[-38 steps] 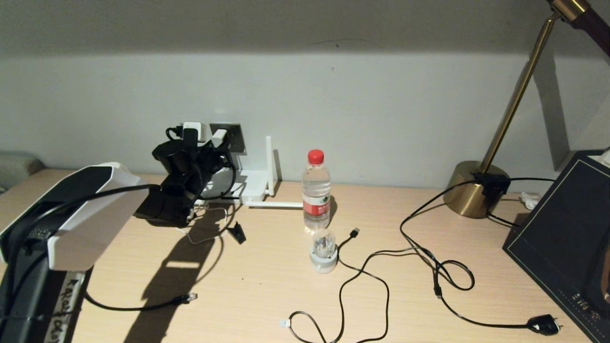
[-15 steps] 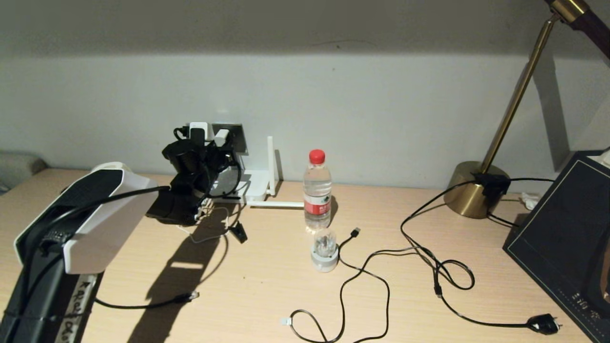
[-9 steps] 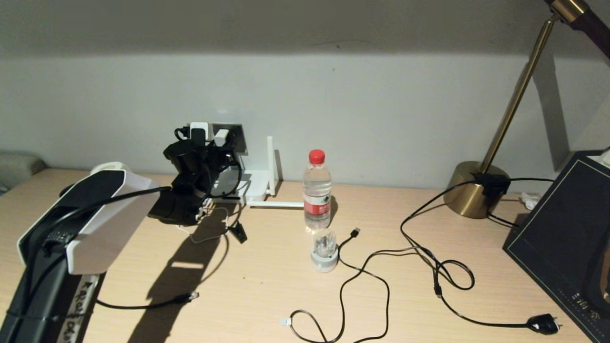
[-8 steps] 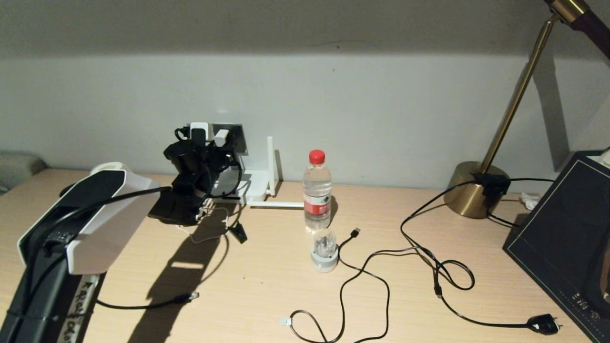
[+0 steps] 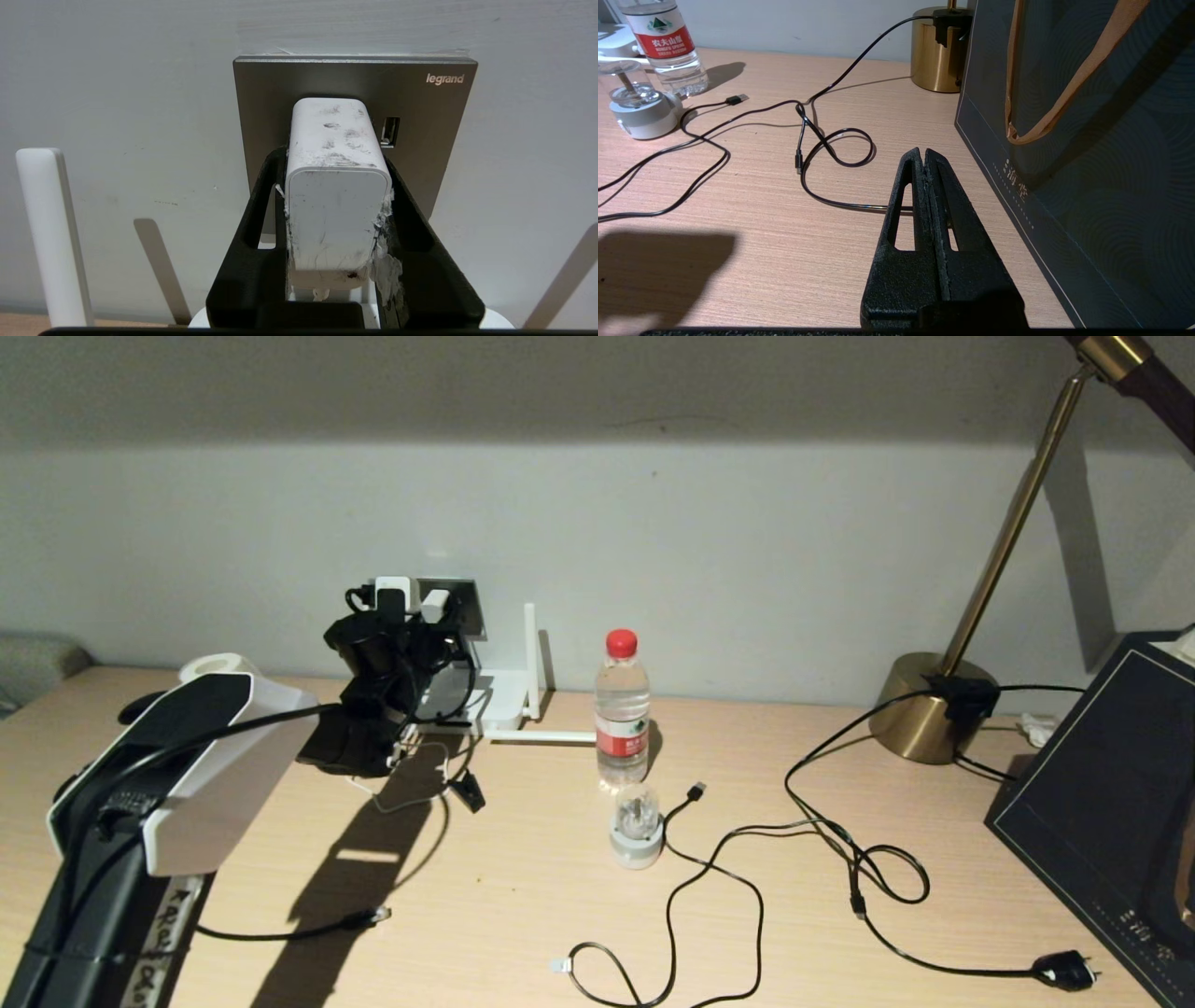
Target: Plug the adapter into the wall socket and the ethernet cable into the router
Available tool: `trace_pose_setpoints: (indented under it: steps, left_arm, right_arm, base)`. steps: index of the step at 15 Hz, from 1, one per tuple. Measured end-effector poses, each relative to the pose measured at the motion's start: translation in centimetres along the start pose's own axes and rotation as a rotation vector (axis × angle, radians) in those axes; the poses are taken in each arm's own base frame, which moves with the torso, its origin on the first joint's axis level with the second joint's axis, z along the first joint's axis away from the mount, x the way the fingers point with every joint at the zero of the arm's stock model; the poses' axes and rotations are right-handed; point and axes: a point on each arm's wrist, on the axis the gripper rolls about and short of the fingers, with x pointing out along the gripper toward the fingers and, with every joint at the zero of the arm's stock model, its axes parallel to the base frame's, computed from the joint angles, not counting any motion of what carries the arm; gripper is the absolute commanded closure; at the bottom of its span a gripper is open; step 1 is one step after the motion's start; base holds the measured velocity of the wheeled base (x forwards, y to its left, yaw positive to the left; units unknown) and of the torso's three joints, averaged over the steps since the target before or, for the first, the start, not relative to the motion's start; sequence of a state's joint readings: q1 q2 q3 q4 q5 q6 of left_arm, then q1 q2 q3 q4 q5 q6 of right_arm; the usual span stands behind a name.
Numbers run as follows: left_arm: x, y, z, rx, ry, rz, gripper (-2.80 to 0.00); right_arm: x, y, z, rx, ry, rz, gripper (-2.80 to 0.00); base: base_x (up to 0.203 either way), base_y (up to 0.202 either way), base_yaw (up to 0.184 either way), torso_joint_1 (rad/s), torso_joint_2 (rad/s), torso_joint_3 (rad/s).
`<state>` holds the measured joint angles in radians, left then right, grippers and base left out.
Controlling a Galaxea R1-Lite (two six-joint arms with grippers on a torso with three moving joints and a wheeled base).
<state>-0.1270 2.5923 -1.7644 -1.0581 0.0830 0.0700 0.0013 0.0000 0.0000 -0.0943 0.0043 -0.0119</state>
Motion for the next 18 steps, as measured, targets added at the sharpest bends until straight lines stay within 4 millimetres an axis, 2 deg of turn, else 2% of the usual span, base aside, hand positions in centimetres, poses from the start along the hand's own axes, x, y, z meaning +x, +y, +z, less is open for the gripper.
trace_pose_setpoints:
  steps: [18]
  left_arm:
    - [0.69, -0.11, -0.51, -0.002, -0.028, 0.001, 0.00]
  right_arm:
    - [0.00, 0.00, 0.00, 0.000, 0.000, 0.000, 0.00]
  base:
    - [0.000, 0.000, 0.000, 0.000, 0.00, 0.000]
